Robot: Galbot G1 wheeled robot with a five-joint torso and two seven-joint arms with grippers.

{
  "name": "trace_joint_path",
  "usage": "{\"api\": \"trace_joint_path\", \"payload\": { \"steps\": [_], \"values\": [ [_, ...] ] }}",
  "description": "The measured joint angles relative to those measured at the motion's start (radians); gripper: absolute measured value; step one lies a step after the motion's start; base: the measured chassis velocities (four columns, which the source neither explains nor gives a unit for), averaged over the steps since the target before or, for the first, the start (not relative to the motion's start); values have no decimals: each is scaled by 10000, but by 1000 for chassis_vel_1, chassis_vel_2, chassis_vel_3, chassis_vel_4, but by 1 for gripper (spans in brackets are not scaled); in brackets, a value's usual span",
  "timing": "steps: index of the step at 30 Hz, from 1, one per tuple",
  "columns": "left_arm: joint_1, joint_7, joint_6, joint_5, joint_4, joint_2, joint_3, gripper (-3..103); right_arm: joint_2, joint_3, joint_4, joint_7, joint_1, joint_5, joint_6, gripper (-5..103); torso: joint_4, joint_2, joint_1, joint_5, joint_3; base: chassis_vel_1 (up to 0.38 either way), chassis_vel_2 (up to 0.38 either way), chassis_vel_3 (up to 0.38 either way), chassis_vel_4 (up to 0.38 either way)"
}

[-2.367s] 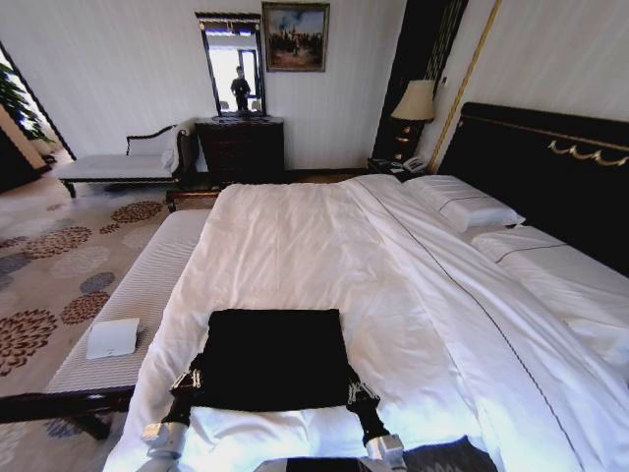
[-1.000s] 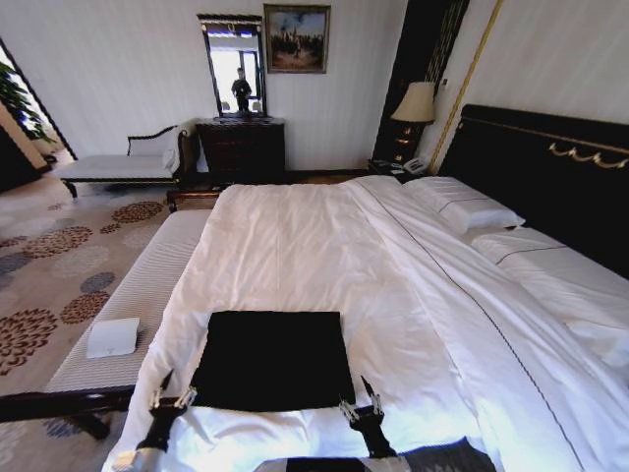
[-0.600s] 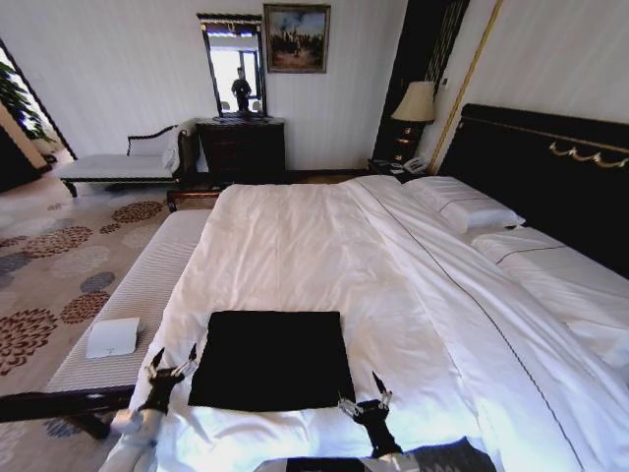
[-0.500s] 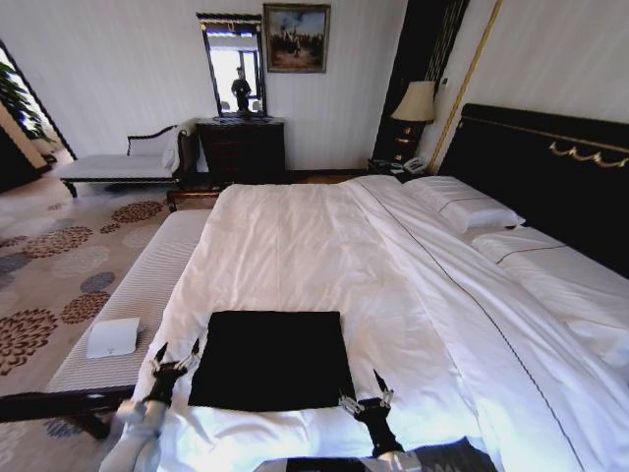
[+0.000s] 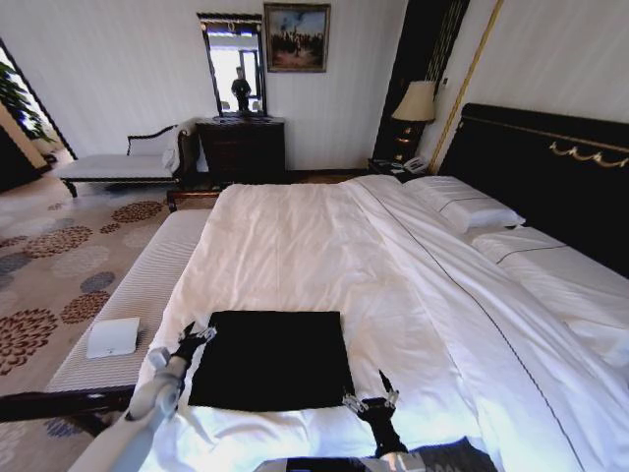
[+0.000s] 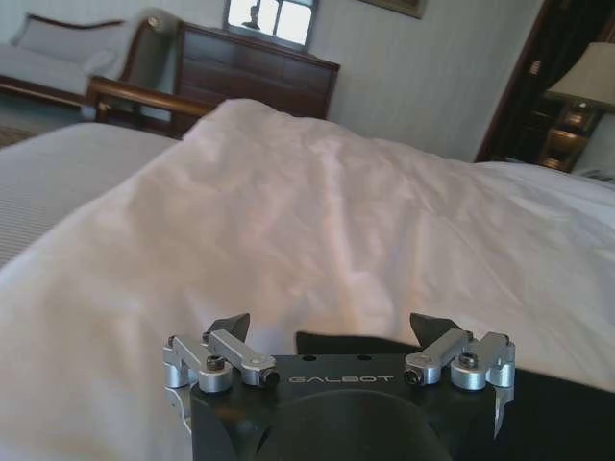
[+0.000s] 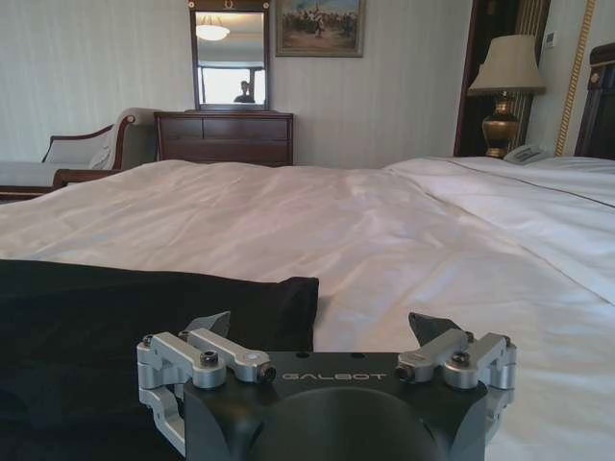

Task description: Fold the clothes on the bed.

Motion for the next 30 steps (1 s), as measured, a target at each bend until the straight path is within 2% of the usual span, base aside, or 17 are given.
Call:
{"api": "trace_joint_path", "payload": {
  "steps": [3,6,7,9,12,21,30],
  "values": [
    [-363,73,305,-485,178,139,220,93,10,28,12,0,-18,0,0,100,-1,0,0,3,0,0,0,0,0],
    [-746,30,923,-1447,410,218,391,94,18,64,21,2,-28,6,-2,100,0,0,-1,4,0,0,0,0,0],
    [-746,30,923,-1447,410,218,391,94,18,64,21,2,-28,6,-2,100,0,0,-1,4,0,0,0,0,0],
    [-936,-14,1350,-2174,530,277,455,97,16,85,24,3,-36,15,-17,100,0,0,-1,6,0,0,0,0,0],
    [-1203,-59,1662,-2880,764,313,536,99,4,97,25,5,-50,21,-43,100,0,0,-1,4,-1,0,0,0,0],
    [-1649,-198,1966,-3475,1148,173,683,95,-38,91,67,3,-101,11,-113,100,0,1,-3,-1,-2,0,0,0,0],
    [-2037,-349,2050,-3502,1659,-130,881,101,-57,102,151,-31,-227,-116,-166,100,0,2,-2,-2,-2,0,0,0,0]
  ]
}}
